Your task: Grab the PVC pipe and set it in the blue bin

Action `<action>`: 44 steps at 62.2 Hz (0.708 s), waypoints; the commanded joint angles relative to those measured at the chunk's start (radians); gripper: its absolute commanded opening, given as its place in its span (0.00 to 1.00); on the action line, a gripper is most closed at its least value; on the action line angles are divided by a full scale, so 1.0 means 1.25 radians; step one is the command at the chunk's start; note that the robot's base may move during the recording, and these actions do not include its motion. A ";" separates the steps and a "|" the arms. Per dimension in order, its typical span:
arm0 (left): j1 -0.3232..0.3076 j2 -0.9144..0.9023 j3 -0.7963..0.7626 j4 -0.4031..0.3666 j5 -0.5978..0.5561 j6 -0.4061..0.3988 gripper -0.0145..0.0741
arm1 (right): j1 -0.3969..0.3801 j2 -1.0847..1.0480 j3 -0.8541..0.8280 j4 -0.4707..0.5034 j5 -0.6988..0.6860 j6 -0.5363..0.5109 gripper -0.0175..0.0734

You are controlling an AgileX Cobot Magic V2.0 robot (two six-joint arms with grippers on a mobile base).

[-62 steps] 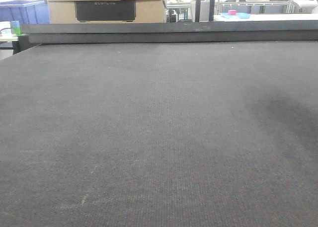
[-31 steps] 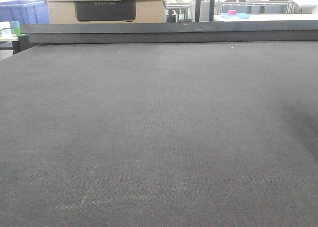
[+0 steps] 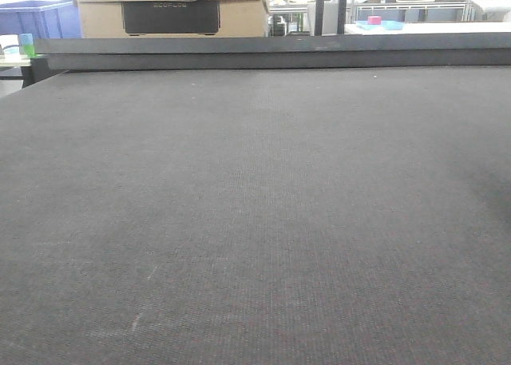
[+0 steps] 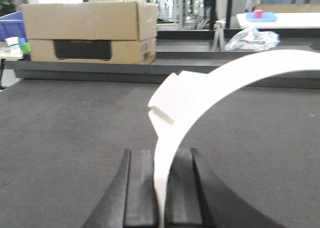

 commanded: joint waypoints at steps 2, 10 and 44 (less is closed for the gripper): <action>-0.058 -0.004 -0.005 0.051 -0.077 0.007 0.04 | -0.007 -0.028 0.011 -0.014 0.024 0.001 0.01; -0.107 -0.003 -0.005 0.071 -0.081 0.007 0.04 | -0.010 -0.037 0.008 -0.040 0.131 0.001 0.01; -0.066 -0.008 0.018 -0.024 -0.073 0.007 0.04 | -0.010 -0.056 0.006 -0.064 0.054 -0.011 0.01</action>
